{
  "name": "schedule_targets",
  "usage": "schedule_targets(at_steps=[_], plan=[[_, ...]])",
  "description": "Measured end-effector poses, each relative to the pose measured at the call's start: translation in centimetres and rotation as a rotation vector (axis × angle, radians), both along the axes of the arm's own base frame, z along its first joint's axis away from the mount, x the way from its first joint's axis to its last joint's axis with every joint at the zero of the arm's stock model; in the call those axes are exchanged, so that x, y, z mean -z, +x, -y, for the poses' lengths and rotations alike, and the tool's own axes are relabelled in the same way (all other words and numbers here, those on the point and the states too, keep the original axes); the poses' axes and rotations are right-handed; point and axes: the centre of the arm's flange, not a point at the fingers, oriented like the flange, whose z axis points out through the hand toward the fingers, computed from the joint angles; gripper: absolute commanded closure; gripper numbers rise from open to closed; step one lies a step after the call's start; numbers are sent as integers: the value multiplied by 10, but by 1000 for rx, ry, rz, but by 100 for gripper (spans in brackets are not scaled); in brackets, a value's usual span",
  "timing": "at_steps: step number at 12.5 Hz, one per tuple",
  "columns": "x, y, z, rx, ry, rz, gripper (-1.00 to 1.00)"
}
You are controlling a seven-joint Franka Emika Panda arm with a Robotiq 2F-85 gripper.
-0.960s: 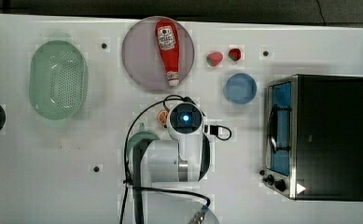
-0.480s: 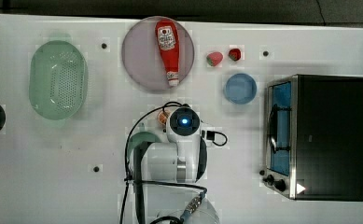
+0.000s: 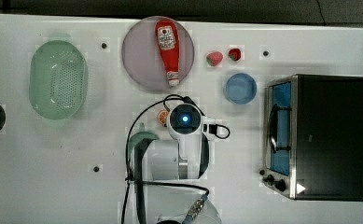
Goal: Pick banana from table and place on oven.
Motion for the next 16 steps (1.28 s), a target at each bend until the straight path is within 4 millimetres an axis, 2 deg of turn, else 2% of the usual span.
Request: schedule_targets(at_steps=[2,4,7,10,13,14,15,16], plan=[[-22,6,-7,-10,4,40,59],[-71,11,-10,-6,8,86,59],[-168,3,-5,-16,-21,48,59],[-279,7,-3,3,-23,32,59],[-391,10,21,62,2,79,59],[-418,14,36,88,3,129,59],[-434,17,55,112,3,168,59],[-443,17,77,123,12,185,59]])
